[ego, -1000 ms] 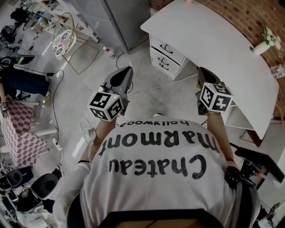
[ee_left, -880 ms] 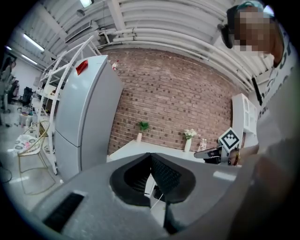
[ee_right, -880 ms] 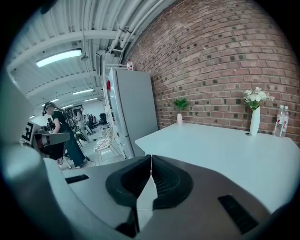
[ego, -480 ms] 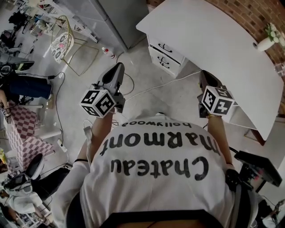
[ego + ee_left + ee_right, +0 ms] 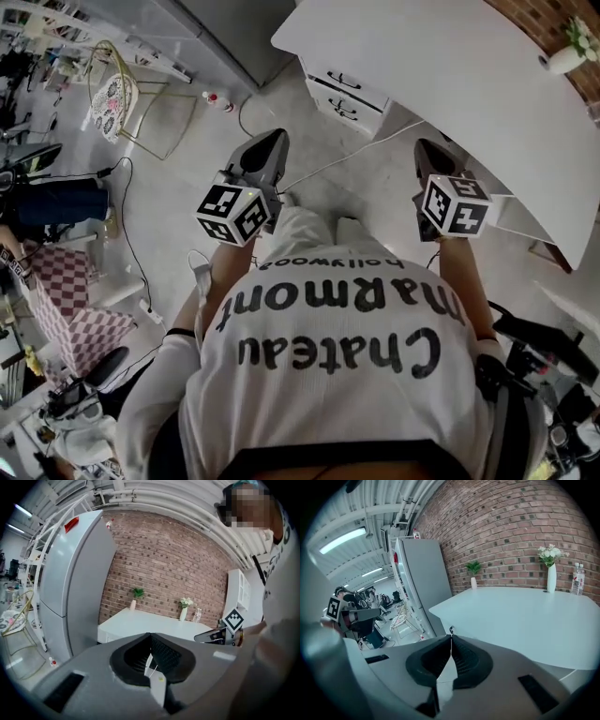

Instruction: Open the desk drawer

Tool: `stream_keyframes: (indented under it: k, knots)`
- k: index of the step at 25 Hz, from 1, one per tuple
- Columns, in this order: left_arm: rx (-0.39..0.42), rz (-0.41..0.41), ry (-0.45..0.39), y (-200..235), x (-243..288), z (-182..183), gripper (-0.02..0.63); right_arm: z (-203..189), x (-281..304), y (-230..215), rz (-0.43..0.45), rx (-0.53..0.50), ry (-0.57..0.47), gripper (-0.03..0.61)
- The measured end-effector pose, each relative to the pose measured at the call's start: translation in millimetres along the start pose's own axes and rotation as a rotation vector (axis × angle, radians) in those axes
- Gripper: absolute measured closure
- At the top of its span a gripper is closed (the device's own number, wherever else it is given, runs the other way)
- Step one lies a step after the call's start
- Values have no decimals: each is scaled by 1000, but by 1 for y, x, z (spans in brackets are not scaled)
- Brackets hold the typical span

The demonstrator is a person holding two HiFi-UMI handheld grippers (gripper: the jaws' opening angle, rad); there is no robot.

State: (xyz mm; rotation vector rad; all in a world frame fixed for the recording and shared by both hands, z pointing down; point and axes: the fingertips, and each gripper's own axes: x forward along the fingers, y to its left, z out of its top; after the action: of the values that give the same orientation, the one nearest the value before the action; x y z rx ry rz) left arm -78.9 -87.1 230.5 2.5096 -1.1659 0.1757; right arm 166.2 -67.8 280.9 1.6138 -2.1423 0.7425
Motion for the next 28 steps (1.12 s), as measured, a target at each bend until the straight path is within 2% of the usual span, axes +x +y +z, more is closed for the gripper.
stream_keyframes:
  k: [7,11,15,19,23,28]
  knots:
    - [13,-135,39,26,50,-7,600,-12,27,19,-69,49,36,565]
    - [50,-241,80,41,74,-14,600,-13,48,29,-111,105,27,565]
    - [75,-332,133,61,99,-32,600,-18,75,35,-174,151,6,565]
    - [119,-426,206,78,115,-57,600,-41,99,49,-233,221,9,565]
    - [139,-462,233,95,136,-81,600,-76,124,61,-239,288,29,565]
    - [129,-454,205,114,157,-115,600,-122,153,66,-204,289,67,565]
